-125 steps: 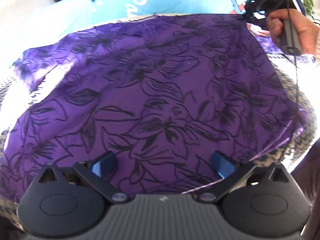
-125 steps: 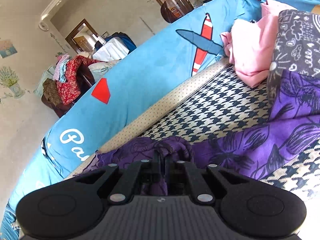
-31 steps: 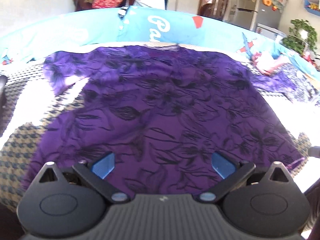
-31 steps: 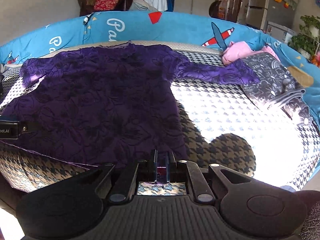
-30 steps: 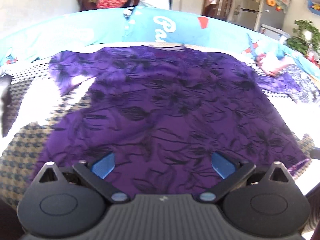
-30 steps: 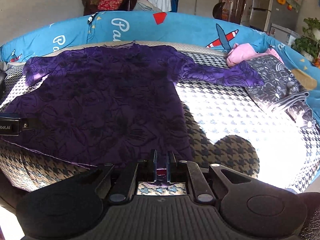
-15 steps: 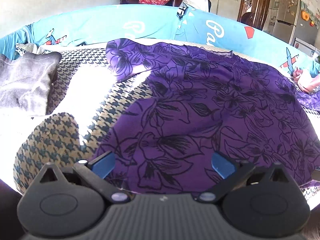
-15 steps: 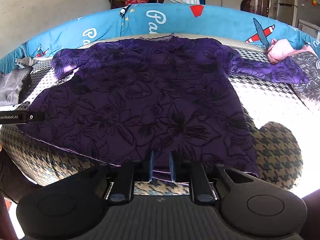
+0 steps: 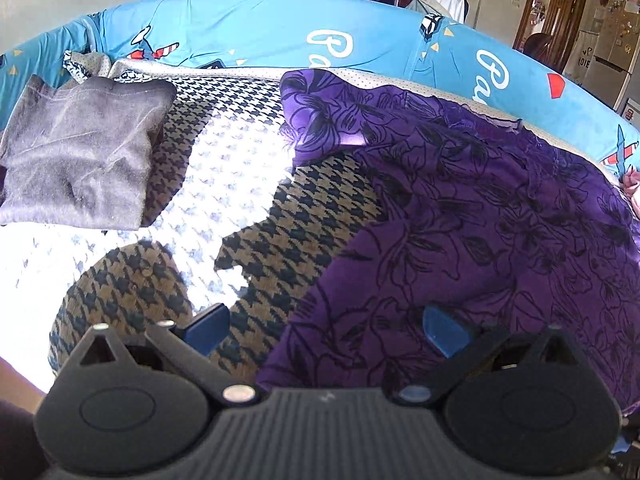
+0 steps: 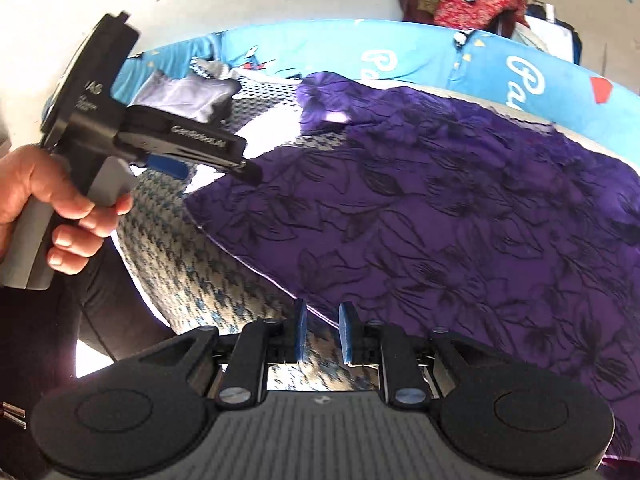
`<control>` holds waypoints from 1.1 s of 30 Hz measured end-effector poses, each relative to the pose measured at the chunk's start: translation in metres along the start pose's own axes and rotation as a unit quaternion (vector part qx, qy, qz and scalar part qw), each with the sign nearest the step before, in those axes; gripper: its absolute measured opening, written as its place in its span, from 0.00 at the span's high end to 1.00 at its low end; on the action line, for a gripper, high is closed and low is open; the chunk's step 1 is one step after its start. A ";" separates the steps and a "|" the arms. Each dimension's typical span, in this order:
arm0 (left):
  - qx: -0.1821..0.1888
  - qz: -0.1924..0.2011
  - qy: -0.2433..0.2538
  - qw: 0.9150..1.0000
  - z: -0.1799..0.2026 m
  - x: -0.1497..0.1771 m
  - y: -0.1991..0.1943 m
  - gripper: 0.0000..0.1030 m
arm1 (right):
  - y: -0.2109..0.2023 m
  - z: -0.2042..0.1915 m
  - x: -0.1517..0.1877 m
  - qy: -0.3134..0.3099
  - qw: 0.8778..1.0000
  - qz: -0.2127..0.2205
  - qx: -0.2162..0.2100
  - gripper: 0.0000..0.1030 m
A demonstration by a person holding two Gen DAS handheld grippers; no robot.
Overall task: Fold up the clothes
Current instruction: 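Grasp the red-lined hem edge with the right tool and lift it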
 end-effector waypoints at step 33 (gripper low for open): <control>0.035 0.002 -0.084 0.996 -0.044 -0.007 0.004 0.00 | 0.087 -0.061 -0.056 -0.115 0.990 0.069 0.042 0.98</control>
Point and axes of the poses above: each gripper's, at about its wrist camera, not at the fingertips, and y roughly the way its jaws point, z to its right, x to its underside, the point moved 3 cm from there along y, roughly the way its jaws point, and after that the axes turned 2 degrees about x, right-handed, at the moved point
